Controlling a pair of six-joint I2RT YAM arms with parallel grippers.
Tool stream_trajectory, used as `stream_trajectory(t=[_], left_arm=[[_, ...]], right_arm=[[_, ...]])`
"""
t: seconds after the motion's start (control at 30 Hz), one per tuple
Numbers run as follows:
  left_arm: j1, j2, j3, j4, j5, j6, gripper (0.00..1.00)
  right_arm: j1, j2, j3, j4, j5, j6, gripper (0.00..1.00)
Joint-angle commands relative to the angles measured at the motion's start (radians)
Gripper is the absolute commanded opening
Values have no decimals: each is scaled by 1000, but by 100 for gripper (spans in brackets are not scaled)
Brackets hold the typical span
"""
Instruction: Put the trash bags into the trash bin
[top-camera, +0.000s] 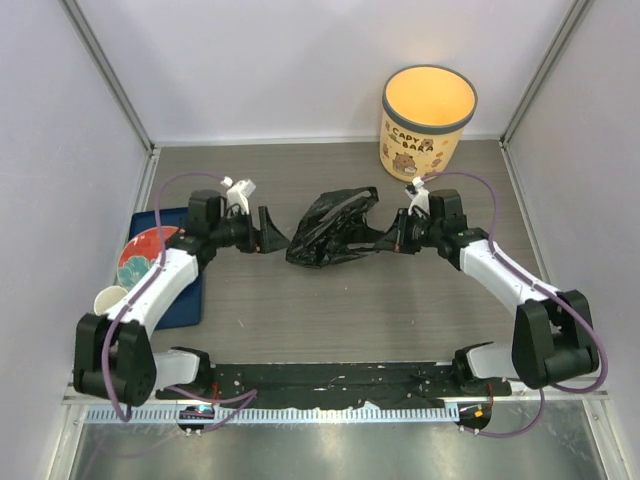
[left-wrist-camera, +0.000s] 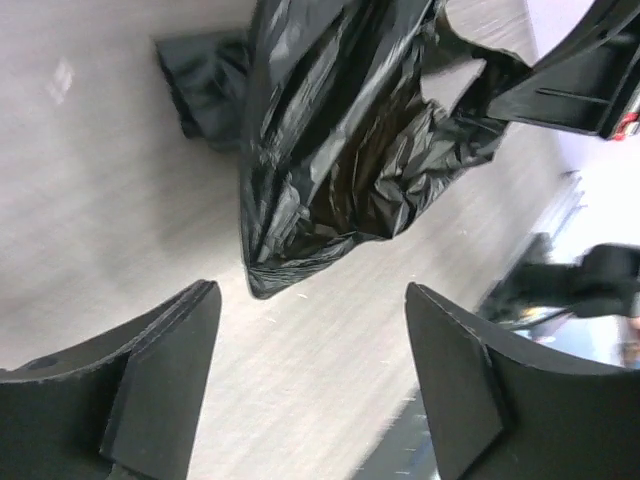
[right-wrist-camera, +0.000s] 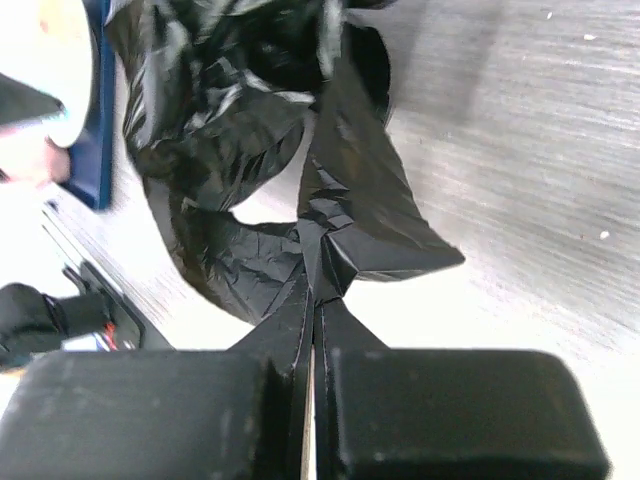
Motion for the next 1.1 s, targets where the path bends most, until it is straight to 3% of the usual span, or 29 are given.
stream_trajectory(t=[0.0,0.1,0.33,0.47,0.73,0.83,0.93,0.97,1.07], left_arm=[[-3,-78,154,-417,-139,648,83],[-17,-11,279,-411,-73,753,99],[-191,368,730,-480,-142,730,100],[-247,542,937,-575,-36,719,100],[-314,661,1024,-598,51,609,100],[-313,704,1047,-673,29,616,83],[-273,701,1036,-714,31,621,47],[-250,695,1035,-719,59,588,26],[-126,594,951,-591,183,474,0]], right_arm=[[14,-73,40,-315,57,-299,1],[13,-96,62,-369,80,-382,1],[14,-116,100,-424,106,-464,1],[14,-120,111,-423,109,-458,1],[14,-136,134,-421,117,-444,1],[8,-152,148,-424,121,-444,1],[-9,-172,152,-429,114,-451,1],[-23,-180,154,-432,114,-462,1],[-62,-185,177,-459,117,-465,1]])
